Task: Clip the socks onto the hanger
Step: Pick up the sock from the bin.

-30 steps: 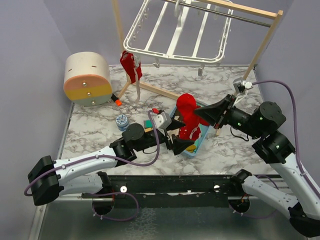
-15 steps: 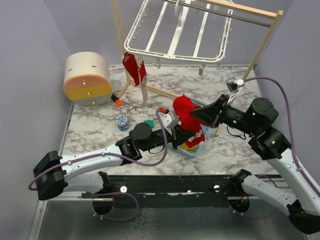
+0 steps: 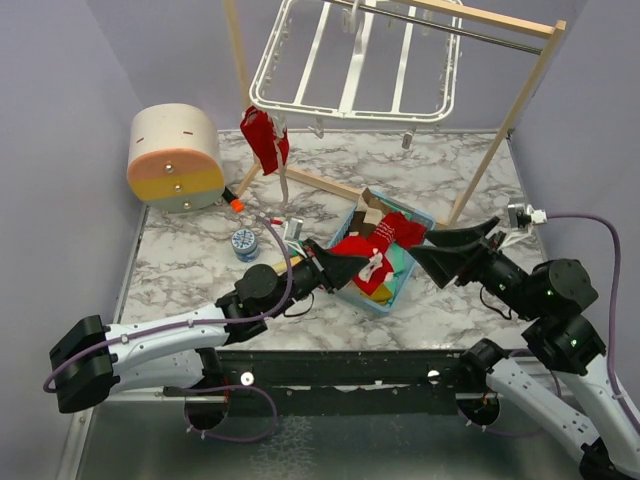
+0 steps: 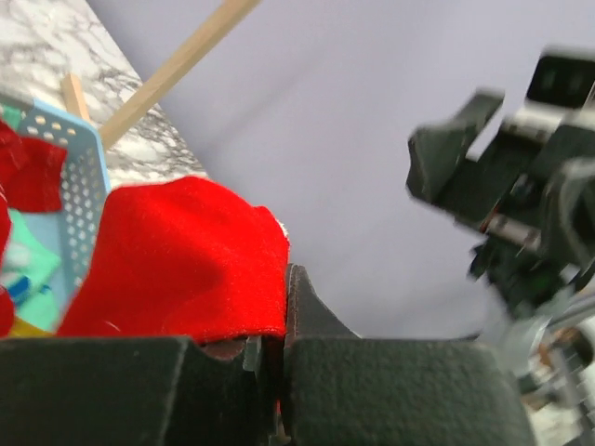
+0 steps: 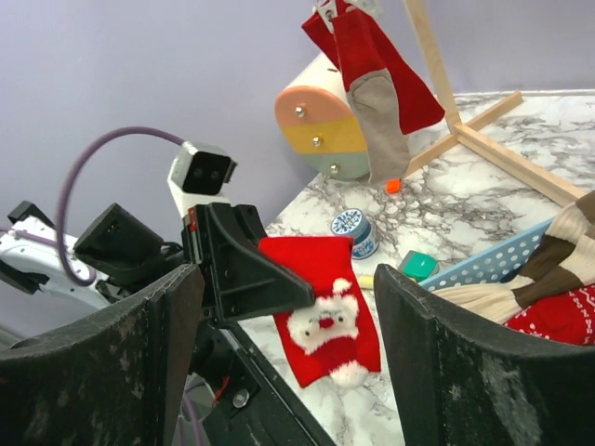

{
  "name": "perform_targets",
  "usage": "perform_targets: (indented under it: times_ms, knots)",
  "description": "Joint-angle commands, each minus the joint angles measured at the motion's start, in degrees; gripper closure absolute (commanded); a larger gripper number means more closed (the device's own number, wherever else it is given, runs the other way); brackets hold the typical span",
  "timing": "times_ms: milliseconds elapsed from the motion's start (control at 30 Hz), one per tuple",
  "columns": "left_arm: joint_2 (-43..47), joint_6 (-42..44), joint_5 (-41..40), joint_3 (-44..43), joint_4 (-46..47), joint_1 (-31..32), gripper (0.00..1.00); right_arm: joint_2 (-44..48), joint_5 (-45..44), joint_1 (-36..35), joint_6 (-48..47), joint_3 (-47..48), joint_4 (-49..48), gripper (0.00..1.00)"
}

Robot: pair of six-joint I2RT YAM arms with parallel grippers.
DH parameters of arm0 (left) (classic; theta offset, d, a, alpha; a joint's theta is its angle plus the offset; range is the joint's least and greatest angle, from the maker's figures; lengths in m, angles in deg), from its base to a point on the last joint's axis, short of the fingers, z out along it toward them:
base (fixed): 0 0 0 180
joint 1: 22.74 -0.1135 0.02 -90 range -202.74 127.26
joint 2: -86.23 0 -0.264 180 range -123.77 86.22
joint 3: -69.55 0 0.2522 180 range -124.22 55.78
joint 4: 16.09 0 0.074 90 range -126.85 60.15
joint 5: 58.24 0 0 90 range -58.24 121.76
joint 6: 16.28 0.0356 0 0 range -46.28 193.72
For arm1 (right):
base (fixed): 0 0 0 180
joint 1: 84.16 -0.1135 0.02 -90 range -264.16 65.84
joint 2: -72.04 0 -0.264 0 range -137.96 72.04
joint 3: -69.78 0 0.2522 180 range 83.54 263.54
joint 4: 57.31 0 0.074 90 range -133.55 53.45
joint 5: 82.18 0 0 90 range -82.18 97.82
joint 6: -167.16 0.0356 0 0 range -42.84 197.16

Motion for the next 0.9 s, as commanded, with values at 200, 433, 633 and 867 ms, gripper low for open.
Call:
perform_targets:
  times_ms: [200, 433, 633, 867]
  knots:
    - [2.7, -28.7, -16.9, 4.1, 10.7, -0.5, 1.0, -0.6, 1.1, -0.3, 11.0, -4.3, -1.0, 0.24]
    - [-0.3, -29.1, -17.5, 3.1, 16.7, -0.5, 1.0, -3.4, 4.3, -0.3, 21.9, -8.9, -7.5, 0.29]
    - [-2.1, -28.4, -17.2, 1.4, 18.1, -0.6, 1.0, -6.4, 7.5, -0.3, 27.3, -10.1, -13.7, 0.34]
    - [-3.5, -28.5, -16.5, 0.8, 19.8, -0.6, 1.0, -11.3, 10.8, -0.3, 30.3, -9.6, -16.1, 0.42]
